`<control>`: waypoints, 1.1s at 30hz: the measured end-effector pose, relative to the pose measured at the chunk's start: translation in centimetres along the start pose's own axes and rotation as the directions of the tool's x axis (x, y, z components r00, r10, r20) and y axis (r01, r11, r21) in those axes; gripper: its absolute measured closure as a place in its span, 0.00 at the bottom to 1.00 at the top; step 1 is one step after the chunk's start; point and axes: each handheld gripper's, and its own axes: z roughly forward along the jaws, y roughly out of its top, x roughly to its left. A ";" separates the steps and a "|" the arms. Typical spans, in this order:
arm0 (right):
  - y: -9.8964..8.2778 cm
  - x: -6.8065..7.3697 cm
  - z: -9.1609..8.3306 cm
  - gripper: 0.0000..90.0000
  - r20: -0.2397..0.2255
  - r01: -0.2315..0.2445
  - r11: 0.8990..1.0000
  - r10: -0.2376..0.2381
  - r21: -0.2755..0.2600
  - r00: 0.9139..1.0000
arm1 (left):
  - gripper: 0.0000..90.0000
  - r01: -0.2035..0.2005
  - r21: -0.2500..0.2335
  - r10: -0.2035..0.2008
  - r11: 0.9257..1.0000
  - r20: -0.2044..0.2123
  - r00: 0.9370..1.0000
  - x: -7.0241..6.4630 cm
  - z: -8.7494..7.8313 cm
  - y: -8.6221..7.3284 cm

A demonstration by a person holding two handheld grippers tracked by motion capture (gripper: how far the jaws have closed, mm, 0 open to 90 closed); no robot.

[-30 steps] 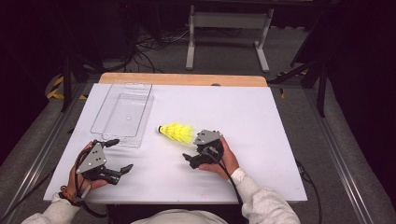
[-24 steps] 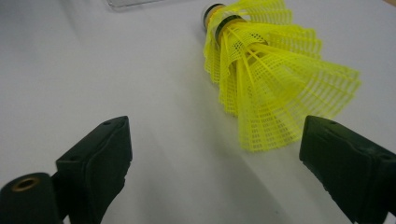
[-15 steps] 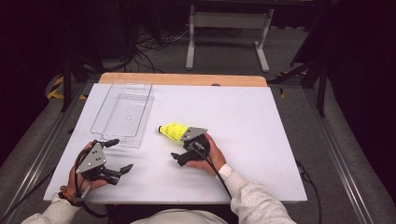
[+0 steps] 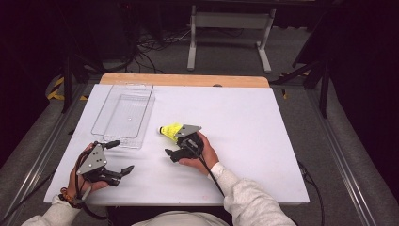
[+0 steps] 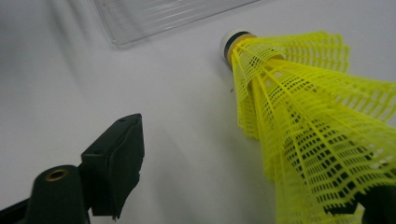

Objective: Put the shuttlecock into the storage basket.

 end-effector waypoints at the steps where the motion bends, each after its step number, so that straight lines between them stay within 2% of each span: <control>1: 0.1 0.0 0.1 0.25 0.011 -0.010 1.000 0.010 -0.004 1.000 | 0.05 -0.001 0.001 0.001 1.000 0.001 1.000 0.0 0.0 0.0; 6: 0.5 0.1 0.4 0.29 0.061 -0.052 0.998 0.054 -0.020 0.997 | 0.05 0.001 0.005 -0.001 1.000 0.000 1.000 0.0 0.0 0.0; 8: 0.6 0.1 0.5 0.30 0.068 -0.059 0.998 0.061 -0.024 0.996 | 0.05 0.000 0.005 0.000 1.000 0.000 1.000 0.0 0.0 0.0; 10: 0.7 0.1 0.6 0.34 0.104 -0.072 0.997 0.075 -0.034 0.992 | 0.05 0.000 0.005 -0.001 1.000 0.001 1.000 -0.1 0.1 0.0; 12: 0.9 0.1 0.7 0.37 0.115 -0.099 0.994 0.103 -0.044 0.988 | 0.05 0.004 0.005 -0.004 1.000 0.002 1.000 -0.1 0.1 0.0; 14: 1.0 0.1 0.8 0.40 0.146 -0.114 0.992 0.120 -0.044 0.982 | 0.05 0.003 0.007 -0.003 1.000 0.002 1.000 -0.1 0.1 0.0; 16: 1.2 0.1 1.0 0.48 0.182 -0.148 0.988 0.153 -0.044 0.971 | 0.06 0.004 0.007 -0.004 1.000 0.001 1.000 -0.1 0.1 0.0; 18: 1.3 0.2 1.1 0.51 0.199 -0.162 0.986 0.168 -0.046 0.965 | 0.06 0.004 0.005 -0.004 1.000 0.003 1.000 -0.1 0.1 0.0; 19: 1.3 0.2 1.3 0.55 0.214 -0.166 0.985 0.172 -0.047 0.961 | 0.06 0.003 0.006 -0.003 1.000 0.002 1.000 -0.1 0.0 0.0; 20: 1.4 0.1 1.4 0.59 0.241 -0.168 0.984 0.176 -0.051 0.954 | 0.06 0.003 0.006 -0.003 1.000 0.001 1.000 -0.1 0.0 0.0; 21: 1.4 0.0 1.4 0.62 0.245 -0.189 0.980 0.198 -0.059 0.949 | 0.06 0.003 0.006 -0.003 1.000 0.001 1.000 -0.1 0.0 0.0; 22: 1.4 0.0 1.4 0.62 0.245 -0.189 0.980 0.198 -0.059 0.949 | 0.06 0.004 0.005 -0.004 1.000 0.002 1.000 -0.1 0.0 0.0; 25: 1.4 -0.3 1.5 0.73 0.283 -0.204 0.976 0.217 -0.077 0.934 | 0.06 0.001 0.006 -0.001 1.000 0.002 1.000 0.0 0.0 0.0; 28: 1.5 -0.5 1.6 0.81 0.283 -0.202 0.975 0.219 -0.088 0.934 | 0.06 0.004 0.006 -0.004 1.000 0.001 1.000 0.0 -0.1 0.0; 30: 1.6 -0.5 1.7 0.84 0.300 -0.185 0.980 0.199 -0.077 0.933 | 0.06 0.003 0.007 -0.003 1.000 0.000 1.000 0.0 -0.1 0.0; 31: 1.6 -0.5 1.8 0.87 0.303 -0.177 0.982 0.191 -0.072 0.934 | 0.06 0.004 0.006 -0.004 1.000 0.001 1.000 0.0 -0.1 0.0; 33: 1.7 -0.4 1.8 0.88 0.308 -0.152 0.986 0.165 -0.064 0.937 | 0.06 0.004 0.004 -0.004 1.000 0.002 1.000 0.0 -0.2 0.0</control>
